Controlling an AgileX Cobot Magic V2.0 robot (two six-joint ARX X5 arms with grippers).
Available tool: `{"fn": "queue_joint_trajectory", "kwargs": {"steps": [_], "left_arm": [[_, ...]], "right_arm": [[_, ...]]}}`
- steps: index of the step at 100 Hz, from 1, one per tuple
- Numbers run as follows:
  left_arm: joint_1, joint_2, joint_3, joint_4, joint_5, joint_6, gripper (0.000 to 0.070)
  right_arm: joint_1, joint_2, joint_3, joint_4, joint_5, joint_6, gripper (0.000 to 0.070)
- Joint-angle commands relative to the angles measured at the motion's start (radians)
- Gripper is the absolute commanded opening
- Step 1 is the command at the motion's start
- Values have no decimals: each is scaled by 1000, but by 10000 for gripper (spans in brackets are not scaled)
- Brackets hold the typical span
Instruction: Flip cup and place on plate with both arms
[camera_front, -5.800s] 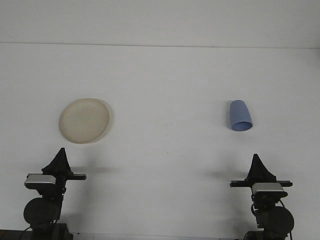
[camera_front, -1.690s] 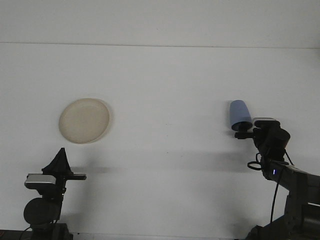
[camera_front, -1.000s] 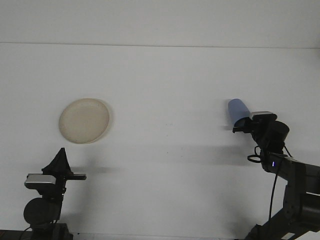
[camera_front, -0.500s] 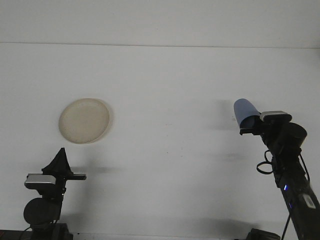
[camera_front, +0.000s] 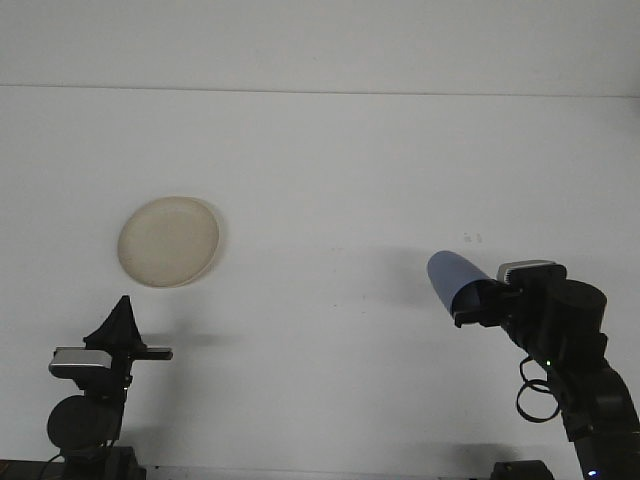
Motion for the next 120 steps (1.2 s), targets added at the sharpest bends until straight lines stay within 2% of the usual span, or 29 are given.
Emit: {"fn": "queue_joint_trajectory", "kwargs": {"steps": [1,9,29,58,88,120], "left_arm": [[1,-1,-20,10,0,1,12],[1,-1,-20,10,0,1,12],[1,-1,-20,10,0,1,12],[1,-1,-20,10,0,1,12],[1,-1,-20,10,0,1,12],[1,-1,-20,10,0,1,12]], "right_arm": [[66,8,70,-95,42,18,0],[156,31,148,-192,83,36,0],[348,180,350,-436,95,100,0],[554,482,503,-512,109,86,0],[664,762,606,-566,134,35,0],[691,900,639,-581,190,0,1]]}}
